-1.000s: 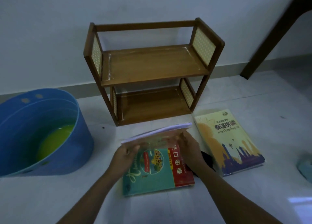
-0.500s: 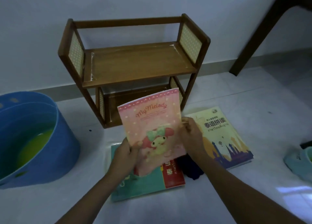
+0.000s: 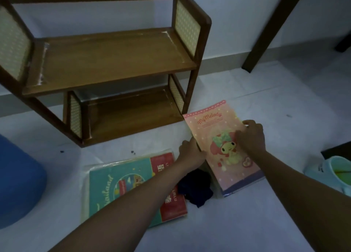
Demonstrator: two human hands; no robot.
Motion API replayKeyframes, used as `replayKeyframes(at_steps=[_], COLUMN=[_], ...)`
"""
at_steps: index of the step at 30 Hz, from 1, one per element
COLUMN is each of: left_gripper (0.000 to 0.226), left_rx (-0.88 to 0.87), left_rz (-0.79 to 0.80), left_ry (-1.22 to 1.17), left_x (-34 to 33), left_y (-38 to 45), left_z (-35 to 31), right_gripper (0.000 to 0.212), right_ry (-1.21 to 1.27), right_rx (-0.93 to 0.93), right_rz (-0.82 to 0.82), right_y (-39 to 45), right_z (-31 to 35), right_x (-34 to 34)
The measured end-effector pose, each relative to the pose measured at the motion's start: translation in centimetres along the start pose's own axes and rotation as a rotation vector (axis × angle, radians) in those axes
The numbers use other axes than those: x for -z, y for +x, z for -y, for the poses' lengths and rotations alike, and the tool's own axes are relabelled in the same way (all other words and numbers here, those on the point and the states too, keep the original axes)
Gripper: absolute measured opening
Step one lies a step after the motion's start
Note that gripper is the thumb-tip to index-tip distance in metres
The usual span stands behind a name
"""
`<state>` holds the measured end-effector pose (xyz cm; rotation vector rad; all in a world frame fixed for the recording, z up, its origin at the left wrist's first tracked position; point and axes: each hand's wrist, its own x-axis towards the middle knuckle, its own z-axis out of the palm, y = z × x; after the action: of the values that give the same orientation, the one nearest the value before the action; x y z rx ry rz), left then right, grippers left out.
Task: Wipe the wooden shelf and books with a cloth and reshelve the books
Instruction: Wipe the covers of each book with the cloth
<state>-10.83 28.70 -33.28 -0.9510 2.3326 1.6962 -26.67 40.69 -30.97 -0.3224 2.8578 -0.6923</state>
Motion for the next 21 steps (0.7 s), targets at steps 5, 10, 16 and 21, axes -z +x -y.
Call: replayKeyframes(at_steps=[5, 10, 16, 21], left_gripper=[0.086, 0.071, 0.084, 0.154], left_rx=[0.033, -0.139, -0.091, 0.430], left_rz=[0.066, 0.014, -0.412, -0.189], left_ry=[0.473, 0.215, 0.346, 0.536], left_x=[-1.0, 0.6, 10.0, 13.8], left_y=[0.6, -0.3, -8.7, -16.3], left_z=[2.9, 3.7, 8.6, 16.3], right_gripper=[0.046, 0.036, 0.052, 0.063], right_ry=[-0.164, -0.278, -0.018, -0.168], right_rx=[-0.056, 0.118, 0.728, 0.521], right_rz=[0.068, -0.060, 0.264, 0.306], right_y=[0.2, -2.1, -14.4, -17.4], right_z=[-2.8, -3.0, 0.7, -1.9], right_x=[-1.7, -3.2, -6.2, -11.2])
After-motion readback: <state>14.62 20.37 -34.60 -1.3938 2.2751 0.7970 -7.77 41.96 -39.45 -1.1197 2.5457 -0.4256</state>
